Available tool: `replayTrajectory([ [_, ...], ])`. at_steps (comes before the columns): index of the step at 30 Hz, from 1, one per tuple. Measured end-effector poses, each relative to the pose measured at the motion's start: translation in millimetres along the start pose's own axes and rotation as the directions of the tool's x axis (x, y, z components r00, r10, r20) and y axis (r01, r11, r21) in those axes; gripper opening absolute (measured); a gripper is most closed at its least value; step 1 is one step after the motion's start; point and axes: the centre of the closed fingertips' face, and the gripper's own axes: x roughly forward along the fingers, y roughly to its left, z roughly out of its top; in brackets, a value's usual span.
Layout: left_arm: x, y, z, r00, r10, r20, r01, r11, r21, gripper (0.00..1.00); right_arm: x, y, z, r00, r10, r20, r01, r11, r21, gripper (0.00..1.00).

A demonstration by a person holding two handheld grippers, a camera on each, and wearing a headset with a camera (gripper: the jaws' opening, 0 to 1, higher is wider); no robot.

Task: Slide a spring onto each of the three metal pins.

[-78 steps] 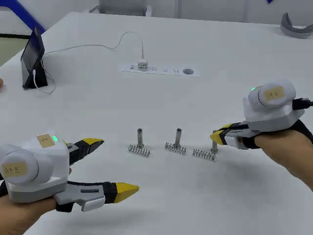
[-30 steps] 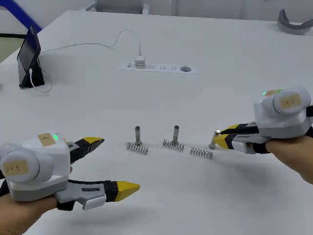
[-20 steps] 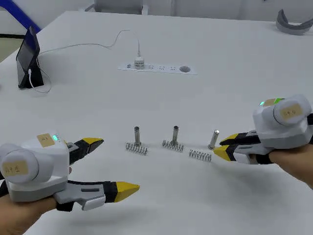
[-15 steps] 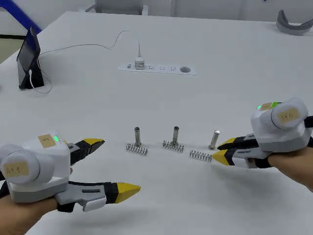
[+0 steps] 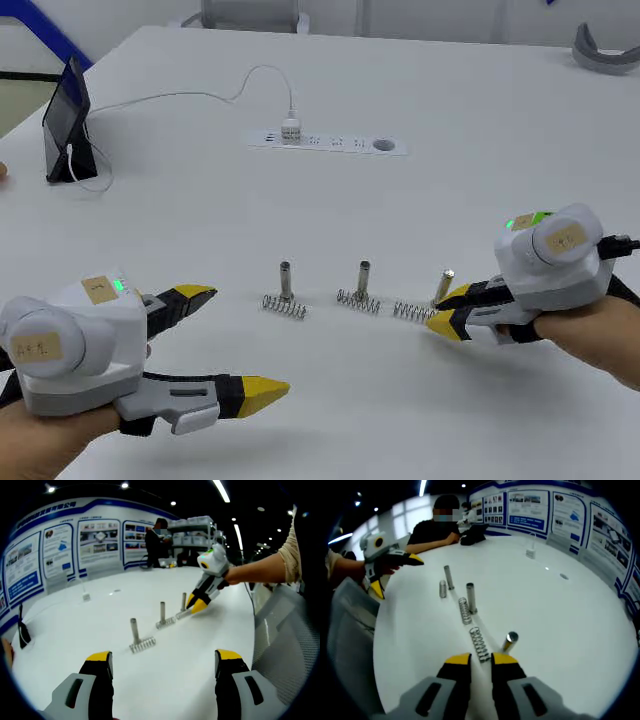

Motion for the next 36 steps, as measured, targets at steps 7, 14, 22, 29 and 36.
replayTrajectory([
  [7,-0.1,-0.8,-0.2,1.0000,0.000,-0.001,0.000,1.000,0.000,0.85,4.6,-0.6,-7.4,0.9989,0.017,-0.044,-0.019,0.999,-0.041,0.16],
  [14,1.3,-2.4,-1.3,1.0000,-0.004,-0.002,0.004,1.000,-0.001,0.85,5.4,3.6,-9.2,0.9959,0.052,-0.075,-0.058,0.995,-0.083,0.15],
  [22,3.3,-6.3,-2.0,0.9998,-0.017,-0.004,0.017,1.000,0.001,0.85,7.5,4.0,-10.0,0.9923,0.067,-0.104,-0.077,0.992,-0.097,0.12],
  [29,8.6,-15.7,-6.4,0.9987,-0.048,-0.015,0.048,0.999,0.010,0.84,4.0,6.9,-10.3,0.9917,0.072,-0.106,-0.081,0.993,-0.085,0.12],
  [36,21.8,-33.9,-5.9,0.9924,-0.116,-0.041,0.118,0.992,0.048,0.83,-6.2,14.8,-8.6,0.9913,0.075,-0.108,-0.087,0.991,-0.103,0.11],
])
